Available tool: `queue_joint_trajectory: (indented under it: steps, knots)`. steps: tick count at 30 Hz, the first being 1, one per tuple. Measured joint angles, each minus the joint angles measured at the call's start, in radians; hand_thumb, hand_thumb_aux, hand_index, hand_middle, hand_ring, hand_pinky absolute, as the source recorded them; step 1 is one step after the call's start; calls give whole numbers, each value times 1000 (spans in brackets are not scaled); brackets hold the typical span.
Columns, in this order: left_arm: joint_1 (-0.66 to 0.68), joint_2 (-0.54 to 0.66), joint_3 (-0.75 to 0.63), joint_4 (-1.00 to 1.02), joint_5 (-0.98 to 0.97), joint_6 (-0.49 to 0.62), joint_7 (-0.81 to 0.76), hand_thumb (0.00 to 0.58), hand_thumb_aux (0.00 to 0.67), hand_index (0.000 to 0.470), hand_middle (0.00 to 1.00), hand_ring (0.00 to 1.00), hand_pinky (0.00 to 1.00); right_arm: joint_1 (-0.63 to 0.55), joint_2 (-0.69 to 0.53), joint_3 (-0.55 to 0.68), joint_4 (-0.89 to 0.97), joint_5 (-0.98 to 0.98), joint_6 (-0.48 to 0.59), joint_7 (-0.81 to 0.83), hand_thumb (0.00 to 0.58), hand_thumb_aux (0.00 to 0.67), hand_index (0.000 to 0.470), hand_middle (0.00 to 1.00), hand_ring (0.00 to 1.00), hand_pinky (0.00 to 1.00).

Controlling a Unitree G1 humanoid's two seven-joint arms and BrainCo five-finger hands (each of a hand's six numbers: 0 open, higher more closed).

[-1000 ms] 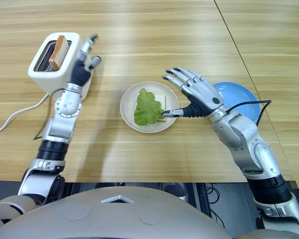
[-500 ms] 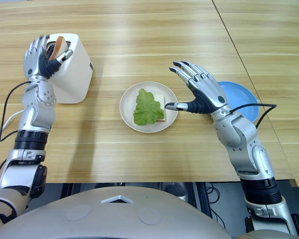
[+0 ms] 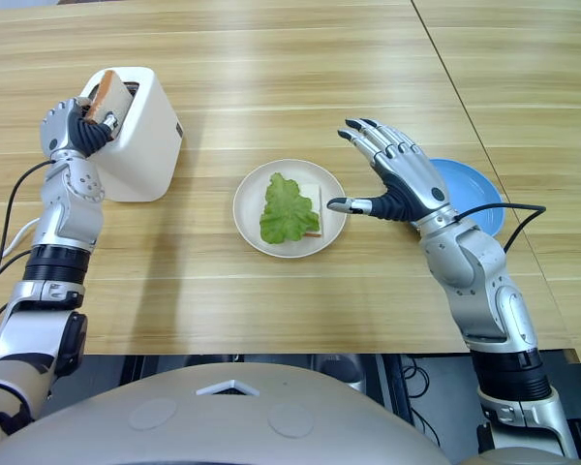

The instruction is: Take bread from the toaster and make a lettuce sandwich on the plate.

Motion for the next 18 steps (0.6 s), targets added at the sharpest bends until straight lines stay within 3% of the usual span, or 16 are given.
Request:
queue_joint_trajectory:
  steps: [7,12,15,18]
  knots:
    - [44,-3,5,-114,-24,-66,86,580,670,460,1000,1000,1000,2,0,-4,17,-1,-1,-1,0,0,0,0,0,0]
    - [72,-46,77,-374,-146,-270,164,580,670,460,1000,1000,1000,1,4,-8,35,10,-3,-12,0,0,0,0,0,0]
    - [59,-118,99,-465,-391,-368,32,580,670,460,1000,1000,1000,-2,31,-39,55,61,-3,-25,0,0,0,0,0,0]
    - [52,-241,96,-467,-736,-345,-205,580,670,460,1000,1000,1000,-32,73,-91,86,165,2,-39,0,0,0,0,0,0]
